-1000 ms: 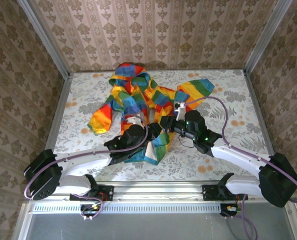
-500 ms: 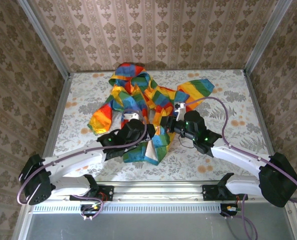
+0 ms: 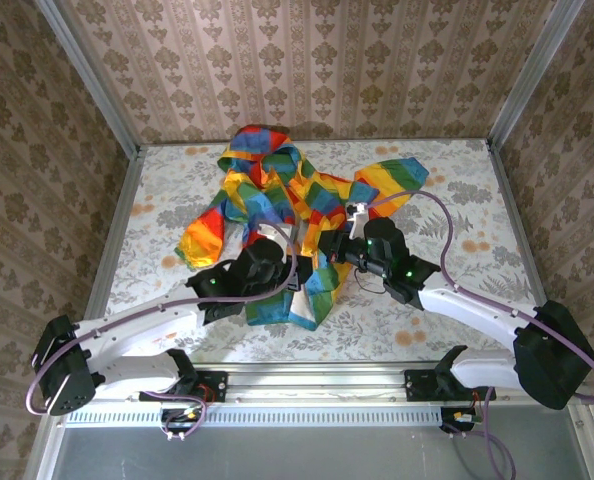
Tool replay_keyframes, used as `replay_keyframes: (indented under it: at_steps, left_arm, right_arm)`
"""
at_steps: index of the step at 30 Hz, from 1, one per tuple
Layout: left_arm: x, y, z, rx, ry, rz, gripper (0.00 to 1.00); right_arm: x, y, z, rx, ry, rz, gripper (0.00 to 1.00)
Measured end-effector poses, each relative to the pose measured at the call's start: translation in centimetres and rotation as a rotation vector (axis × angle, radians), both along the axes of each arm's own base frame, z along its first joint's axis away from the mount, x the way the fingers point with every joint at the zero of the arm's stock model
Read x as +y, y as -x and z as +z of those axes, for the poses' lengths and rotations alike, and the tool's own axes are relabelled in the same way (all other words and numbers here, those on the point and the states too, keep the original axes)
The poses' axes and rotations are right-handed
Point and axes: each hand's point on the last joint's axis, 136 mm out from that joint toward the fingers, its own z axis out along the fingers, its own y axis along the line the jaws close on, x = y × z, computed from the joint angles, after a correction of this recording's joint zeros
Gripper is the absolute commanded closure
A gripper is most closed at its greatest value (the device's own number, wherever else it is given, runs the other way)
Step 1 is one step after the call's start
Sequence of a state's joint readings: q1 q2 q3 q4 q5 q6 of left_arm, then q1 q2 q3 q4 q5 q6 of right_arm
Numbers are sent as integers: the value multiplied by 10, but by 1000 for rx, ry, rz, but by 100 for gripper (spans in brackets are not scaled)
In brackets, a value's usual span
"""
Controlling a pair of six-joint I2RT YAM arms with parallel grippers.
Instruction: Zip up the jacket
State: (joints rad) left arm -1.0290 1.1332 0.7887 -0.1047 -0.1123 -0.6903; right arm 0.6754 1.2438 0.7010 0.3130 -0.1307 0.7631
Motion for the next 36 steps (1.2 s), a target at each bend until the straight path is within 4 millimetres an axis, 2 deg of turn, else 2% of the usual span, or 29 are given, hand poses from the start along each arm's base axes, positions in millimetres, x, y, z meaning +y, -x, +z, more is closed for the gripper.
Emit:
replay_keyframes:
  at_steps: [7,14,21,36]
  left_arm:
    - [1,-10,-4,-4,44,-57,78]
    - [-4,-11,-14,23,70,-114,78]
    - [-2,-13,-27,45,73,-148,72]
    - [-5,-14,-24,34,152,-233,70]
  right_arm:
    - [2,0,-3,11,5,8,100]
    - [4,1,-4,14,5,16,100]
    - [7,3,-5,21,3,36,100]
    - [13,3,-3,25,-5,64,100]
